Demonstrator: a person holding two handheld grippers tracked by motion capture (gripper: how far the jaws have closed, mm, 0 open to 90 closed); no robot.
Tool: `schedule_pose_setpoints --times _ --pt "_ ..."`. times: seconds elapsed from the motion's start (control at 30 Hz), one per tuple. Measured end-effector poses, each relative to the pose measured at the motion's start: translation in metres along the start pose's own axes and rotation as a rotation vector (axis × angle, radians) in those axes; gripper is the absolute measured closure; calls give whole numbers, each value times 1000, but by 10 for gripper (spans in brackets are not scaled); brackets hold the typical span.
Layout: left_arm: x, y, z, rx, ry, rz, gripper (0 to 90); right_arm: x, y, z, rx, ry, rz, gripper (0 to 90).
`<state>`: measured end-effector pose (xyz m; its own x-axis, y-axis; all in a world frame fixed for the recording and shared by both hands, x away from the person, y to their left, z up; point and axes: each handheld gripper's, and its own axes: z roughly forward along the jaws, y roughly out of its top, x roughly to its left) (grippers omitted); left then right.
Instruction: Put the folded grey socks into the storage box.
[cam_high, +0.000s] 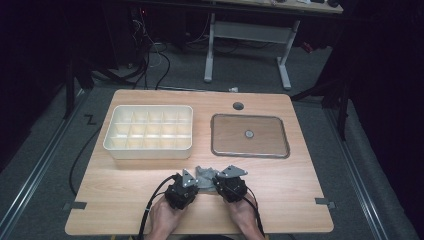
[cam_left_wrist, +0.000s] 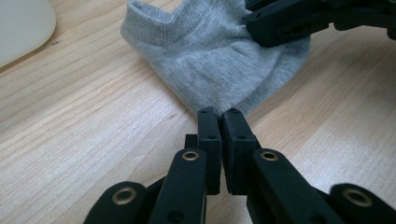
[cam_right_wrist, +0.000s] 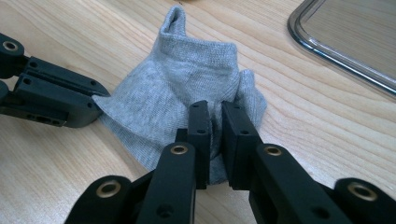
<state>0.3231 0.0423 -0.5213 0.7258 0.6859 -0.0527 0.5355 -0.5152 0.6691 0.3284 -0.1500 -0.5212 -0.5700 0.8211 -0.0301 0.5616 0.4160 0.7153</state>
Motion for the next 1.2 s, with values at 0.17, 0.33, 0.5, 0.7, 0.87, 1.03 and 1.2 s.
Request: schedule_pose_setpoints --times 0.17,0.33,0.5,0.7,0.87,1.03,1.2 --pt "2 -1 -1 -4 -21 -20 859 -1 0 0 -6 18 -5 796" --pt "15 -5 -4 -13 -134 -72 704 0 -1 -2 -17 22 -7 746" --pt "27 -6 -15 -65 -194 -130 550 0 -2 -8 -37 29 2 666" --pt "46 1 -21 -99 -199 -212 512 0 1 -22 -80 25 10 678" --pt "58 9 -10 -89 -226 -281 505 6 14 -25 -88 51 -27 783" --pt "61 17 6 -68 -211 -310 475 10 19 -9 -36 35 -58 804" --pt "58 18 16 -60 -206 -320 459 9 11 1 -3 33 -66 815"
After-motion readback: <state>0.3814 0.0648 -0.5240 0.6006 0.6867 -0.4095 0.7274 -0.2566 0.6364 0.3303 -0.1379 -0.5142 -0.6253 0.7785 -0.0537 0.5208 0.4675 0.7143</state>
